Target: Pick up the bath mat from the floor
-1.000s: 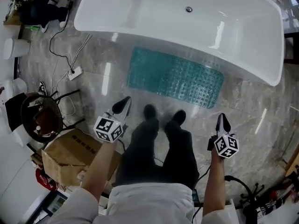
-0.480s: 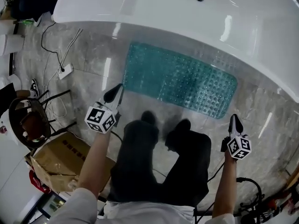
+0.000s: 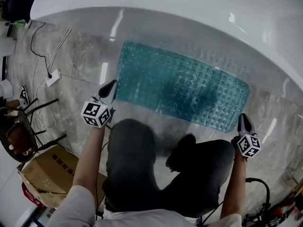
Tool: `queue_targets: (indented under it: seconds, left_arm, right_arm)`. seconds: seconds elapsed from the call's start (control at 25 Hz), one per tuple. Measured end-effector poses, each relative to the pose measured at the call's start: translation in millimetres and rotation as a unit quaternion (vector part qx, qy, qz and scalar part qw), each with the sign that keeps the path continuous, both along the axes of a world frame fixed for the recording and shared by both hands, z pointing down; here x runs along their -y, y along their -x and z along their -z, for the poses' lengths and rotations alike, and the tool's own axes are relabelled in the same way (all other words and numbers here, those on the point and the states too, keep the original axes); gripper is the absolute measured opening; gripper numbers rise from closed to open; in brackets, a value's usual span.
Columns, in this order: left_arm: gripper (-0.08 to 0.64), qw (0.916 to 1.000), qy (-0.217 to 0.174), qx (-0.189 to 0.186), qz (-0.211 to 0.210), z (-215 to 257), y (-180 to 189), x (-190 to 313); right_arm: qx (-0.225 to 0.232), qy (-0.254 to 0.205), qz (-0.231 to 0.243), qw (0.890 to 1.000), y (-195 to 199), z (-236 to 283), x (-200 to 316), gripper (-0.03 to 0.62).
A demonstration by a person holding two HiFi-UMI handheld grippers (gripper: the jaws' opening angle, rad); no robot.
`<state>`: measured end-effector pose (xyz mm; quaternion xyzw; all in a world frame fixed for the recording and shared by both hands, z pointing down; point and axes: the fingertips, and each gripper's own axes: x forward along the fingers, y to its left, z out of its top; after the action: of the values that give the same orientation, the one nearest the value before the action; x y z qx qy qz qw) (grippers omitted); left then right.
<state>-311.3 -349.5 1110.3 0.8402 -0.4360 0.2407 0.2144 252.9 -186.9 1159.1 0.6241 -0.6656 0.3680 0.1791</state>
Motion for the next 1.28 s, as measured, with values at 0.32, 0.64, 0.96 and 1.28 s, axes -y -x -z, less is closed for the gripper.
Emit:
queue_targets:
  seconds: [0.32,0.64,0.96,1.28]
  left_arm:
    - [0.074,0.9960,0.068,0.044,0.038,-163,51,21]
    - [0.292,0.9747,0.191,0.104,0.053,-295,102,32]
    - [0.405,0.9580,0.244,0.127,0.081,-368,107,22]
    - [0.159,0.9645,0.210,0.148,0.062,-357,85,15]
  right_arm:
    - [-0.006,0.049,-0.008,0.999,-18,-128,-16,0.081]
    - [-0.021,0.102,0.007,0.994,-16,-202,-44,0.081]
    - [-0.035,0.121,0.009,0.992,-38,-260,-56,0.143]
    - [-0.062,0.119,-0.003,0.991,-72,-281,-53,0.197]
